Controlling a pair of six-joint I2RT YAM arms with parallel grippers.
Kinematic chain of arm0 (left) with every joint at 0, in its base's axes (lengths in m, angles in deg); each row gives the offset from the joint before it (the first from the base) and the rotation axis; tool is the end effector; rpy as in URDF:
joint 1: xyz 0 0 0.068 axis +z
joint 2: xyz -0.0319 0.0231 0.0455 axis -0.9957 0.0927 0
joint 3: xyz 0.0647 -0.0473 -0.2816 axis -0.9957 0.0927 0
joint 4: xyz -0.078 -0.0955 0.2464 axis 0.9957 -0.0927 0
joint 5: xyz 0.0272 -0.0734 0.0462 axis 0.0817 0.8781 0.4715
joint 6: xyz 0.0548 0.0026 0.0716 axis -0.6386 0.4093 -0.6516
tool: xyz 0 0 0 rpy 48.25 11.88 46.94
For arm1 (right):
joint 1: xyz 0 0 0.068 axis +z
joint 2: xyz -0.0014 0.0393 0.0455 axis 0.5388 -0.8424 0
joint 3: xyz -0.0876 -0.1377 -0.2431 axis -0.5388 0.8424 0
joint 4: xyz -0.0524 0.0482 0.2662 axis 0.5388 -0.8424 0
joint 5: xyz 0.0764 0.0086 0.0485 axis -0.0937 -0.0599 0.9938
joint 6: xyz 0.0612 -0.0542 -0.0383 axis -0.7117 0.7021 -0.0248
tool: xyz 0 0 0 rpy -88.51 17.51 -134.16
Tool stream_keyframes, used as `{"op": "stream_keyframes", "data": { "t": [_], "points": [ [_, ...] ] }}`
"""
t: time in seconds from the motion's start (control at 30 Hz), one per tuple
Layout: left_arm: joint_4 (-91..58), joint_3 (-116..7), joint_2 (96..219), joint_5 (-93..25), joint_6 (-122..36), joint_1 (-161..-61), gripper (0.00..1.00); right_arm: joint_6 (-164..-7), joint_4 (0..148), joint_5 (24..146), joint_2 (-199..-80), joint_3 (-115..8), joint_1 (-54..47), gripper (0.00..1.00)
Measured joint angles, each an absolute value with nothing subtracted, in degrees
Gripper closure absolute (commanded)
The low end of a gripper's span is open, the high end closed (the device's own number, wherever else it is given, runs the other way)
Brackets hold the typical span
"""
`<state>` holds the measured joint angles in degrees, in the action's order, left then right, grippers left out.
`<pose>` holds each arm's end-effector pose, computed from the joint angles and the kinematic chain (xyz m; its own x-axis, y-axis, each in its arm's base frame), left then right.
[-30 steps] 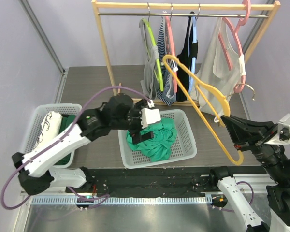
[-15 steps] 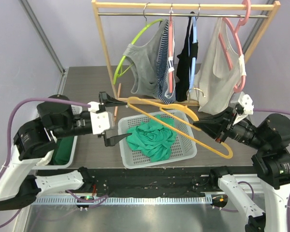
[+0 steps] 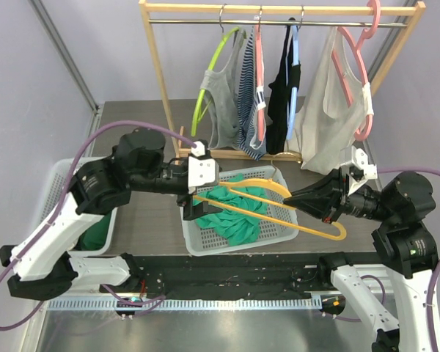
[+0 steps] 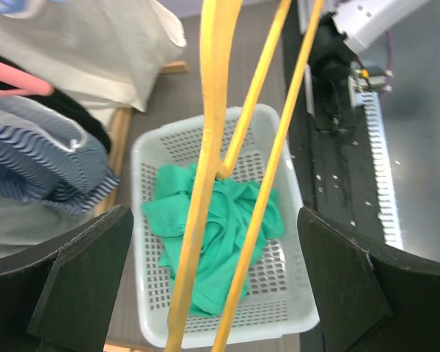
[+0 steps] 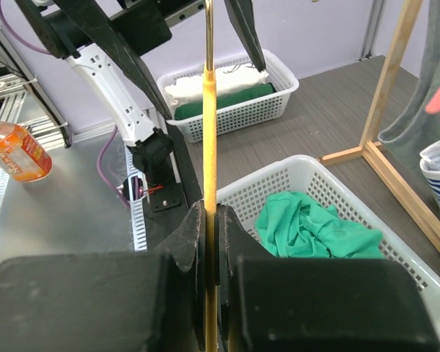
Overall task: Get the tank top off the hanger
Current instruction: Place the hanger at the clothesline.
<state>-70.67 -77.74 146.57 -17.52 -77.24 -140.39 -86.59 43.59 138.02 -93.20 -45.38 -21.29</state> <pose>0.1010 -0.2083 0.5019 0.1913 0.3508 -0.9167 0.9730 0.0550 0.2241 0.0683 0.0855 0.4713 -0.0939 0.0493 -0.9944 -0.9476 0.3020 0.1044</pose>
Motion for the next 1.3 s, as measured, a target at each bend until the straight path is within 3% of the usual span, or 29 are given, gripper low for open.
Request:
{"op": "stream_keyframes", "data": {
  "t": [0.23,0.33,0.37,0.47,0.73,0.87,0.97,1.1,1.23,1.3],
  "points": [
    [-78.6,-84.9,152.2,-11.4,-77.4,-140.4,0.09,-86.0,43.9,139.6,-94.2,-45.5,-21.3,0.99],
    [-81.1,-86.9,152.2,-10.0,-77.6,-140.4,0.27,-84.8,43.4,139.6,-94.2,-45.5,-21.3,0.99],
    [-81.8,-87.5,152.2,-9.7,-77.9,-140.4,0.38,-84.5,43.2,139.6,-94.2,-45.5,-21.3,0.99],
    [-83.3,-88.5,152.3,-9.5,-78.6,-140.4,0.51,-83.5,42.4,139.6,-94.2,-45.5,-21.3,0.99],
    [-84.4,-88.8,153.4,-9.9,-80.1,-140.2,0.62,-82.8,41.4,139.9,-94.1,-45.5,-21.0,0.99],
    [-85.0,-88.8,153.7,-10.3,-80.7,-140.2,0.87,-82.6,41.0,140.1,-94.1,-45.5,-21.0,0.99],
    [-85.4,-88.8,154.1,-10.8,-81.6,-140.1,0.96,-82.7,41.1,140.5,-93.9,-45.5,-20.9,0.99],
    [-86.0,-89.1,155.0,-10.8,-81.7,-140.0,0.99,-82.7,41.6,140.4,-93.5,-45.5,-20.9,0.99],
    [-86.3,-89.5,155.2,-10.9,-81.7,-140.0,1.00,-83.0,41.9,139.8,-93.3,-45.5,-20.9,0.74],
    [-86.4,-89.9,155.5,-10.9,-81.7,-140.0,1.00,-83.8,43.4,138.4,-93.0,-45.4,-20.9,0.66]
  ]
}}
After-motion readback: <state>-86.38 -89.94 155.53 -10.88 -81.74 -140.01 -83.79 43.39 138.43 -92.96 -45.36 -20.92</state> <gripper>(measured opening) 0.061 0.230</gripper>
